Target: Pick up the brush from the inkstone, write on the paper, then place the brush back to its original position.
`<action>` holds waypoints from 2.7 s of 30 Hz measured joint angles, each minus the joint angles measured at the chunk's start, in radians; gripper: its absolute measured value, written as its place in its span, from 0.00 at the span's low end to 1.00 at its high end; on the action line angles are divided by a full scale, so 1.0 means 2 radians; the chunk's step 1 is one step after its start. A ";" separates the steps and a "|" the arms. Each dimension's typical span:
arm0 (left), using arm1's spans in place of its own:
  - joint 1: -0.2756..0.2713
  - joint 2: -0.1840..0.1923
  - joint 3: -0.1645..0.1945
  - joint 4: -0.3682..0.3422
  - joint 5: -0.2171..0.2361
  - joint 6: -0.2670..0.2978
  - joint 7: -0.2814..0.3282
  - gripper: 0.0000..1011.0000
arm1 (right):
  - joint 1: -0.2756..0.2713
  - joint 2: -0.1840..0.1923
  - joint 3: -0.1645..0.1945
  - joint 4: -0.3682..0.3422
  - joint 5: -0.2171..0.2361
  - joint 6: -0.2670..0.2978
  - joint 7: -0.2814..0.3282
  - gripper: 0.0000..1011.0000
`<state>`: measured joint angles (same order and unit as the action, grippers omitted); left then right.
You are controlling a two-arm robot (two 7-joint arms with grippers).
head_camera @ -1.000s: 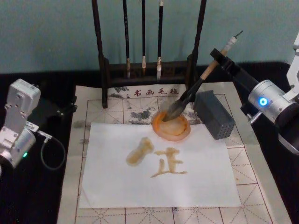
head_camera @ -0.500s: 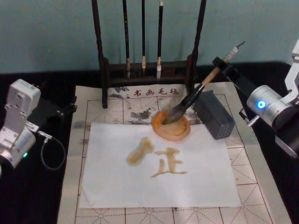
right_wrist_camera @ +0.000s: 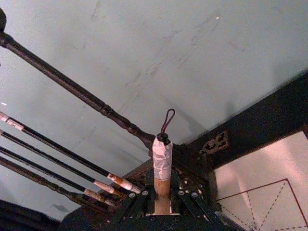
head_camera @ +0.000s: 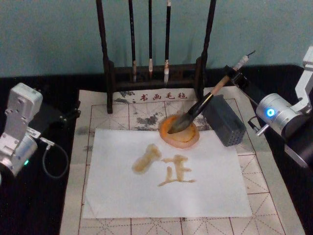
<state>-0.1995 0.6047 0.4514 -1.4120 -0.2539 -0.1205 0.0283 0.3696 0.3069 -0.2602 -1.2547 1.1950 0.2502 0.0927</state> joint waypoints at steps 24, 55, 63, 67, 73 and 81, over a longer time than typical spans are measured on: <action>0.000 0.000 0.000 0.000 0.000 0.000 0.000 0.99 | 0.002 0.011 -0.022 0.001 0.028 -0.010 -0.020 0.20; 0.000 0.000 0.000 0.000 0.000 0.000 0.000 0.99 | 0.002 0.019 -0.032 -0.002 0.038 -0.017 -0.031 0.20; 0.000 0.000 0.000 0.000 0.000 0.000 0.000 0.99 | 0.002 0.019 -0.032 -0.002 0.037 -0.017 -0.030 0.20; 0.000 0.000 0.000 0.000 0.000 0.000 0.000 0.99 | 0.002 0.018 -0.032 -0.002 0.037 -0.017 -0.030 0.20; 0.000 0.000 0.000 0.000 0.000 0.000 0.000 0.99 | 0.002 0.018 -0.032 -0.002 0.037 -0.017 -0.030 0.33; 0.000 0.000 0.000 0.000 0.000 0.000 0.000 0.99 | 0.002 0.018 -0.032 -0.002 0.037 -0.017 -0.030 0.55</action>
<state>-0.1995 0.6047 0.4514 -1.4120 -0.2539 -0.1205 0.0283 0.3737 0.3433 -0.3233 -1.2579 1.2686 0.2170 0.0333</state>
